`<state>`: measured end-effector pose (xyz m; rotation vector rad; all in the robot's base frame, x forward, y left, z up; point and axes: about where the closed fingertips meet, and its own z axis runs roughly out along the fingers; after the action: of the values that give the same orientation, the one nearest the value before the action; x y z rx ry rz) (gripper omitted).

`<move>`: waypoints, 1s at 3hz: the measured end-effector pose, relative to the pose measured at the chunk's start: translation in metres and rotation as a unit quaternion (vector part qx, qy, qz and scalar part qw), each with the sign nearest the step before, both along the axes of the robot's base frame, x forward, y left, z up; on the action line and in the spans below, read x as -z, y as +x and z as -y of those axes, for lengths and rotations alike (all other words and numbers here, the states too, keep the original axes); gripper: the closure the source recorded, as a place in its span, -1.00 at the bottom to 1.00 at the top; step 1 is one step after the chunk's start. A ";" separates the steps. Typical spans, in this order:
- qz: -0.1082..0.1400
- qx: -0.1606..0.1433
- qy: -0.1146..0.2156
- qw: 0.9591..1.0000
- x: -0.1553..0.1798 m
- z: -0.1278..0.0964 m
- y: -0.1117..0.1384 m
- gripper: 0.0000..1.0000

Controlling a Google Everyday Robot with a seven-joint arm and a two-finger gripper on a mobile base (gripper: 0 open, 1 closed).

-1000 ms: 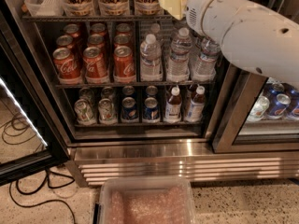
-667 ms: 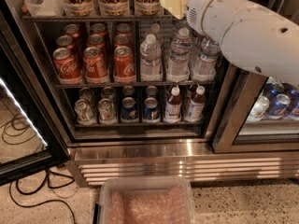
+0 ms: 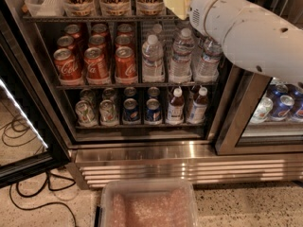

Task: Pick green can from top shelf of fridge

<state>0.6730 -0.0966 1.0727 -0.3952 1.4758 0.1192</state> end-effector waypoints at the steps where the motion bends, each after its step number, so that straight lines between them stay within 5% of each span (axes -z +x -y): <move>1: 0.003 0.004 -0.001 1.000 0.000 0.001 0.006 -0.28; 3: 0.011 0.016 -0.002 1.000 -0.002 0.004 0.020 -0.28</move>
Offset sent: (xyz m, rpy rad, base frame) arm 0.0215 0.0041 0.0006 -0.0061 -0.0100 -0.0342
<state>0.6930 -0.1008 1.0747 -0.3744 1.4601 0.0856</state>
